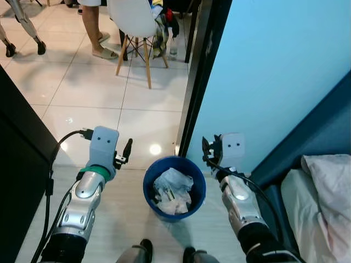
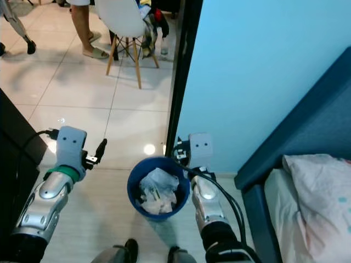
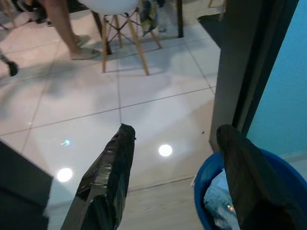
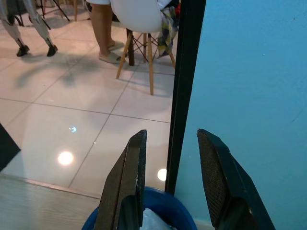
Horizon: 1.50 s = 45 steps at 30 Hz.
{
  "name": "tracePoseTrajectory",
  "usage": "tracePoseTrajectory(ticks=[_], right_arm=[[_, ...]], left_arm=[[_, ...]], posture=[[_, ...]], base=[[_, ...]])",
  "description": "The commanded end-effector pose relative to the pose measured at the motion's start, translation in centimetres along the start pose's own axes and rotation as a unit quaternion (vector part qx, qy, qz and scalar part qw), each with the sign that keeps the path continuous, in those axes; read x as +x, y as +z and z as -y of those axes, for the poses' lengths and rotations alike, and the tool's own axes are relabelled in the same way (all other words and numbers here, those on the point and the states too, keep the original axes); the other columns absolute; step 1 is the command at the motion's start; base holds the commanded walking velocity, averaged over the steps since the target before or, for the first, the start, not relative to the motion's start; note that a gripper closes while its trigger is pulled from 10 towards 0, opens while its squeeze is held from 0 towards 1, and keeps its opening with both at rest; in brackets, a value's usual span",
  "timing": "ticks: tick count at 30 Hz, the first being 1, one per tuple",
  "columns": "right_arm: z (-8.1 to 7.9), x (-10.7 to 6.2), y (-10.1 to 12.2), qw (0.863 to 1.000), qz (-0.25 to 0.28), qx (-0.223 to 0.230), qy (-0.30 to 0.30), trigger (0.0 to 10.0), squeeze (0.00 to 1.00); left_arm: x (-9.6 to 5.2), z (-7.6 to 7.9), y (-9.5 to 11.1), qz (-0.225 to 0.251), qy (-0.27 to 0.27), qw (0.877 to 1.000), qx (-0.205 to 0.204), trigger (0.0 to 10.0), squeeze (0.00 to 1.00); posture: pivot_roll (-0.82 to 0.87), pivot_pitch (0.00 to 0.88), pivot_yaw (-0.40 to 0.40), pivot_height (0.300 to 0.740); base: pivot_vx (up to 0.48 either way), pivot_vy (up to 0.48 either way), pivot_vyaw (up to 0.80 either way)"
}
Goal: Clean up the room
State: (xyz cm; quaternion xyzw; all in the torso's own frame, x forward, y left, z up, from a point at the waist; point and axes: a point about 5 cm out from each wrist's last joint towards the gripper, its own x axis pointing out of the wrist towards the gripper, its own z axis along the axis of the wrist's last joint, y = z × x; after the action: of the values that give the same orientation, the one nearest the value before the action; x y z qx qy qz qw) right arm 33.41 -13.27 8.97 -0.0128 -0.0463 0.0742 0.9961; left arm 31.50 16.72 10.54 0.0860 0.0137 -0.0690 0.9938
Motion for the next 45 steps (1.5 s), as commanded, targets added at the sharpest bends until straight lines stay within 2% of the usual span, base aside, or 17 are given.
tracePoseTrajectory(ticks=[1,45], right_arm=[[-0.08,-0.46,-0.71,1.000,-0.017,-0.001,0.001,10.0,0.00],[-0.26,-0.45,-0.89,1.000,-0.027,-0.005,0.001,10.0,0.00]], left_arm=[[-0.32,0.13,-0.69,-0.009,0.000,1.000,0.002,10.0,0.00],[-0.40,0.15,-0.99,-0.011,-0.005,1.000,0.008,10.0,0.00]], posture=[[0.05,0.063,0.056,0.726],[0.05,0.060,0.063,0.726]], base=[[-0.285,0.000,0.00],[-0.288,0.000,0.00]])
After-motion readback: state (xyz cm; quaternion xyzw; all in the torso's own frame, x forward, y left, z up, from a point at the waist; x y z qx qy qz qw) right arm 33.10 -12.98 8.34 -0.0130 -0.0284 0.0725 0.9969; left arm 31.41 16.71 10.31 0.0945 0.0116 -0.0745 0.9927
